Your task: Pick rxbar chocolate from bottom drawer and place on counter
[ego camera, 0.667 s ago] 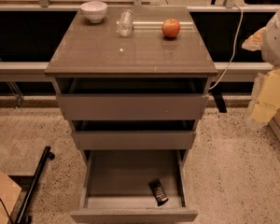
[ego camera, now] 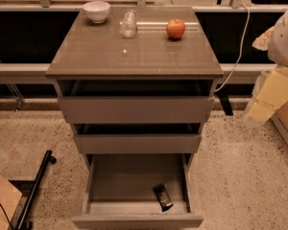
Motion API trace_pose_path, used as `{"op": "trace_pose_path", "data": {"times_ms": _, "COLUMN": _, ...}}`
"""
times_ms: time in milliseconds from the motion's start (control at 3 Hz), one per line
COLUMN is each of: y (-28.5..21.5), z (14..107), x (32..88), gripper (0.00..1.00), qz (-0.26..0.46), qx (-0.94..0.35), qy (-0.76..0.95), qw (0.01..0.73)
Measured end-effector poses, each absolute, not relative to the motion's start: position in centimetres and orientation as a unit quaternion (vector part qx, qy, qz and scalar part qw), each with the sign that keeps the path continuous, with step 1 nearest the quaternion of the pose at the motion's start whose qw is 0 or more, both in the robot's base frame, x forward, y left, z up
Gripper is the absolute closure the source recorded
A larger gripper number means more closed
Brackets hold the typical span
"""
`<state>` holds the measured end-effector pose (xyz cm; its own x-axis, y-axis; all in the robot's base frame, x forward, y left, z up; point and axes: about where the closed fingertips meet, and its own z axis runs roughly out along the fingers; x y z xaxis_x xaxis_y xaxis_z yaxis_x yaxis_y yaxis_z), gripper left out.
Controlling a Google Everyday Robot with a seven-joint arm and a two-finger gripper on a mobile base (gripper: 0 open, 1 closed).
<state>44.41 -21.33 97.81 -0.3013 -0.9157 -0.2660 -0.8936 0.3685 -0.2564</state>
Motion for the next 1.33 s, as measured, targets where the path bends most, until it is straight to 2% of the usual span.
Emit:
{"op": "trace_pose_path", "data": {"times_ms": 667, "y": -19.5, "z": 93.0, "x": 49.0, "gripper": 0.00, "qz": -0.045, "qx": -0.444, "qy": 0.873, "qw": 0.197}}
{"op": "trace_pose_path", "data": {"times_ms": 1333, "y": -19.6, "z": 93.2, "x": 49.0, "gripper": 0.00, "qz": -0.039, "qx": -0.410, "qy": 0.889, "qw": 0.200}}
